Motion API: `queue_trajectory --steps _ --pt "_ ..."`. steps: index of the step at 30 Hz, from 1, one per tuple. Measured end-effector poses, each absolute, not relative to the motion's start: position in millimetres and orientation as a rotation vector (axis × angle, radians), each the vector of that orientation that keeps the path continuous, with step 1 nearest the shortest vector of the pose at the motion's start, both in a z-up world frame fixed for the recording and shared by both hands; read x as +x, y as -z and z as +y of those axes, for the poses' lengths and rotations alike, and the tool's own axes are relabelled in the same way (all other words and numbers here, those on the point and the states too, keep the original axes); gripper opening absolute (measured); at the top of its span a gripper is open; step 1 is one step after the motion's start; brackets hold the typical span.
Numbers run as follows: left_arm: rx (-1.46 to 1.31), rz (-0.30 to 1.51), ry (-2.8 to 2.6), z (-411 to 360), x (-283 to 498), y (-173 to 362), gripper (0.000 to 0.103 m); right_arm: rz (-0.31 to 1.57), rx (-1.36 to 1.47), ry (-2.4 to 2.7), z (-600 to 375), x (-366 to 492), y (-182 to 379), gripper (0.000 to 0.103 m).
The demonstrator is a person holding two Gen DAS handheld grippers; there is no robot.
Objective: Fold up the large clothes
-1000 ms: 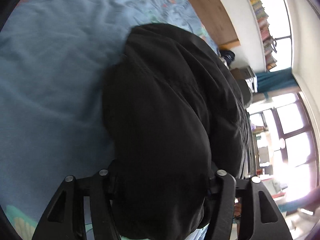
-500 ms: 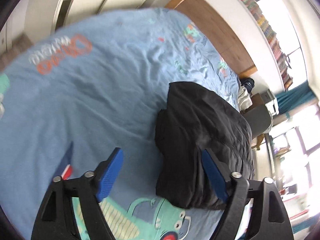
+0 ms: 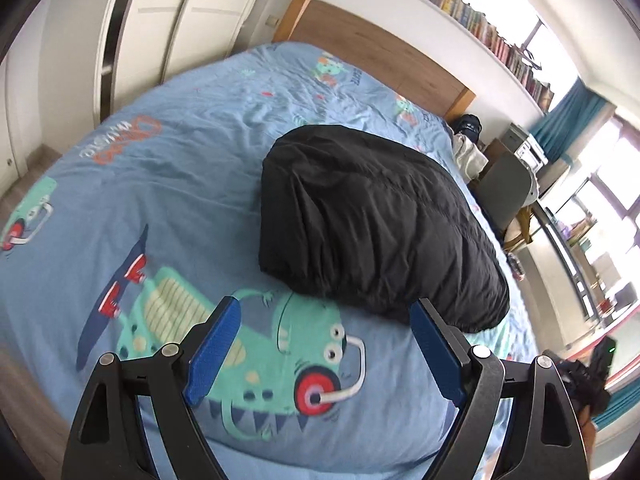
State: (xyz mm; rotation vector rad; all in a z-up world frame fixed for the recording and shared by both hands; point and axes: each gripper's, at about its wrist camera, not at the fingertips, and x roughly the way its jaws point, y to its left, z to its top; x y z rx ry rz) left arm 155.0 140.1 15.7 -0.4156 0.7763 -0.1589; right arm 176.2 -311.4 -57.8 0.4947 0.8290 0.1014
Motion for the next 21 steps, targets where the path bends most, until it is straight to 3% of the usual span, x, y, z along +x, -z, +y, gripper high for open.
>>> queue_trajectory --steps 8,12,15,21 --pt "-0.223 0.668 0.03 97 91 -39 0.087 0.755 0.309 -0.01 -249 107 40 0.082" --pt "-0.155 0.637 -0.017 83 67 -47 0.098 0.713 0.235 0.043 -224 78 28 0.082" --pt "-0.083 0.609 -0.051 70 53 -54 0.102 0.682 0.197 0.056 -210 57 16 0.093" --pt "-0.018 0.556 -0.059 52 37 -65 0.103 0.616 0.171 0.097 -197 25 -1 0.096"
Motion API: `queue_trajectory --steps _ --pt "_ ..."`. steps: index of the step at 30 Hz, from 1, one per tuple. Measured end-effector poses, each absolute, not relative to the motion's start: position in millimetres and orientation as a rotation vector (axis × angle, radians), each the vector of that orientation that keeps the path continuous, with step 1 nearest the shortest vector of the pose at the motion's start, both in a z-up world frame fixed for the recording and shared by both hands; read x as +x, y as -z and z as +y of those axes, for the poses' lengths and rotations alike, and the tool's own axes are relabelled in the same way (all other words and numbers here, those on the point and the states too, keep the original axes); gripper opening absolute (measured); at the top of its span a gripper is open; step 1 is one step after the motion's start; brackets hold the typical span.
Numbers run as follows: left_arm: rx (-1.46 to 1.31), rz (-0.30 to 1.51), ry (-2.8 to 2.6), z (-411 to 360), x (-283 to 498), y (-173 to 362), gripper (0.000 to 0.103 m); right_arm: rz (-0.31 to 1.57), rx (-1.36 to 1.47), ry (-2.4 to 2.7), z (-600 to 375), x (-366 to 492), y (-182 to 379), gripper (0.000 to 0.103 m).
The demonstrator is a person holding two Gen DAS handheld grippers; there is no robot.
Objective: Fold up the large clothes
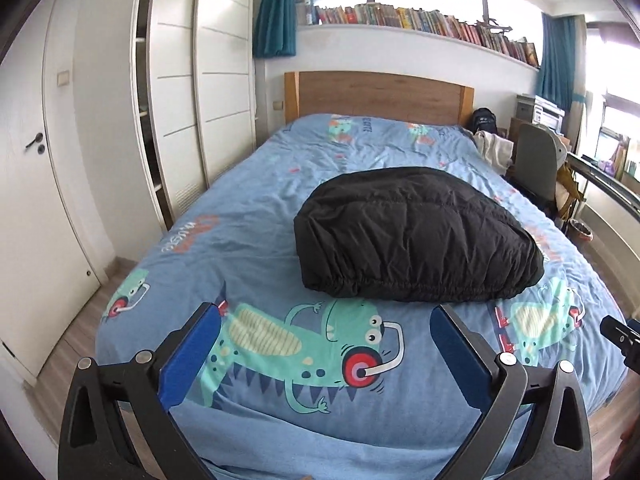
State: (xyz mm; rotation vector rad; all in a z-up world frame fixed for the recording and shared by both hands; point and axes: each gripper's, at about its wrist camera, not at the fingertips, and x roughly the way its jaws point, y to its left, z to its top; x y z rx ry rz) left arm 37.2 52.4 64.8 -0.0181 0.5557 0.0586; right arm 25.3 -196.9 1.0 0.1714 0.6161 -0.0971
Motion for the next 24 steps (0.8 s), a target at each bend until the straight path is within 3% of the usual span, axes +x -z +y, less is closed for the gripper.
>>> queue_trajectory --steps 11,24 --pt "-0.003 0.573 -0.056 38 50 -58 0.103 0.566 0.127 0.123 -190 16 -8 0.098" --pt "0.032 0.636 -0.078 36 77 -34 0.103 0.645 0.118 0.12 -190 46 17 0.098"
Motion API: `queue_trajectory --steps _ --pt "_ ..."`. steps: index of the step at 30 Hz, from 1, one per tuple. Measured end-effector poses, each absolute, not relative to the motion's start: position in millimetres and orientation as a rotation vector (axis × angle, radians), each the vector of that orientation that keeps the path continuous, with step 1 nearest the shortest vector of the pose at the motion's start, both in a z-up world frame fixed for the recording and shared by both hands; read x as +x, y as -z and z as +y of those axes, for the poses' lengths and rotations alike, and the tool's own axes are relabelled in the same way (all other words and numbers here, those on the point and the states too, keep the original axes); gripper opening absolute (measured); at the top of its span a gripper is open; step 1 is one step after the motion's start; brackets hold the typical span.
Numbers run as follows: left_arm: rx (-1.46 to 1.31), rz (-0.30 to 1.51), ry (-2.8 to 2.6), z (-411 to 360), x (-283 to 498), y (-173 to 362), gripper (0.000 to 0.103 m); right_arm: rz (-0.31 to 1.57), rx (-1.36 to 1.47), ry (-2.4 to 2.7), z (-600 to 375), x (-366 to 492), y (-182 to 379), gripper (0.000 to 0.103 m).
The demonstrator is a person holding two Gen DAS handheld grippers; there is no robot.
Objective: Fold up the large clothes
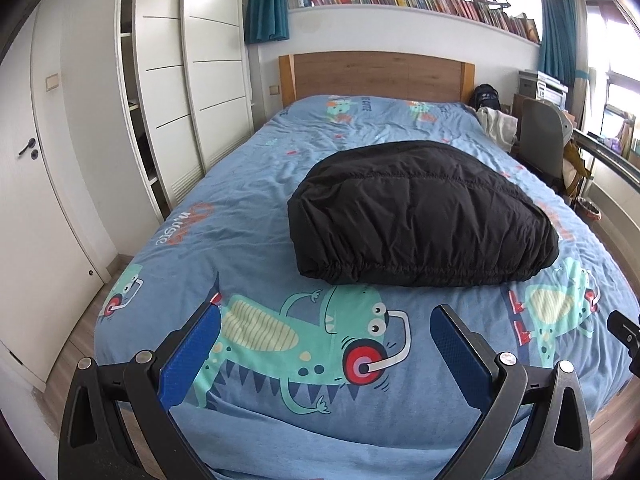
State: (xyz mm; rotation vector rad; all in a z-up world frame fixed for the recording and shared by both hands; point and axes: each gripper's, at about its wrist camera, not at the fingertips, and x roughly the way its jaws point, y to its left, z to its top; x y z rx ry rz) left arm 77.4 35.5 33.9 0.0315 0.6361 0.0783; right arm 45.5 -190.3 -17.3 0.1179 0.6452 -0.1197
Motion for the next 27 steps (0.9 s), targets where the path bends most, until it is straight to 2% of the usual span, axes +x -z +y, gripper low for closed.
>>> queue_trajectory --steps 27 --pt "0.045 0.751 -0.069 39 116 5 0.103 0.771 0.113 0.155 -207 94 59 0.098"
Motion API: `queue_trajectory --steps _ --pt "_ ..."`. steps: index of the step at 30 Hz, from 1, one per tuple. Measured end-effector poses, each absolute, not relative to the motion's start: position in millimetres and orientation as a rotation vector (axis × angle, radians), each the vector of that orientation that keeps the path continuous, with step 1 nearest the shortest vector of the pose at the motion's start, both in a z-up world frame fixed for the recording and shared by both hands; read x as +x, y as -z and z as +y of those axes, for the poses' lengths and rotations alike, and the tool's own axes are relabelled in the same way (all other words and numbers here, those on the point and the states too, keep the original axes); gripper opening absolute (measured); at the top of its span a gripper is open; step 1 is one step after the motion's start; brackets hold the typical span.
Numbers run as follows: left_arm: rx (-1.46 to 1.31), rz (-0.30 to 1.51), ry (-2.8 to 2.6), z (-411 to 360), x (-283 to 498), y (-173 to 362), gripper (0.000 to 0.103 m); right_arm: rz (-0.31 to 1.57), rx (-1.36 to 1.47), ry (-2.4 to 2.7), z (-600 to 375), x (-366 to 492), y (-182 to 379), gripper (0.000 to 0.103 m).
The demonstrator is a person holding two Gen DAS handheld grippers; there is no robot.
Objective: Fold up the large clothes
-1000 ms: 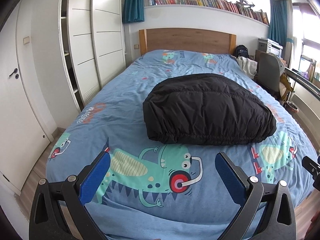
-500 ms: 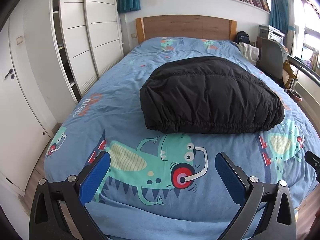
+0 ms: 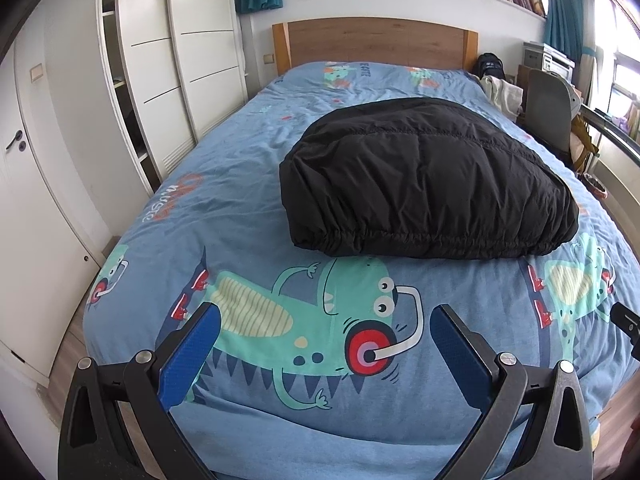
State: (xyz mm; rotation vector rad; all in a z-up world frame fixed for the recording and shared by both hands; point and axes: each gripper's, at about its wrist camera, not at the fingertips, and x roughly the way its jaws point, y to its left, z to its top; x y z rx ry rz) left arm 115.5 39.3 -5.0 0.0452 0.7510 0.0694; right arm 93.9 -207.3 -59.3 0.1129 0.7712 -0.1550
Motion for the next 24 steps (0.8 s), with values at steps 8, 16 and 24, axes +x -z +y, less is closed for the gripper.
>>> queue_trajectory --steps 8,16,24 --pt "0.041 0.768 -0.064 41 119 10 0.103 0.779 0.115 0.158 -209 97 62 0.098" --pt "0.044 0.766 -0.065 42 118 10 0.103 0.783 0.122 0.173 -215 97 65 0.098" --pt "0.043 0.766 -0.065 45 118 9 0.103 0.779 0.126 0.18 -219 93 63 0.098"
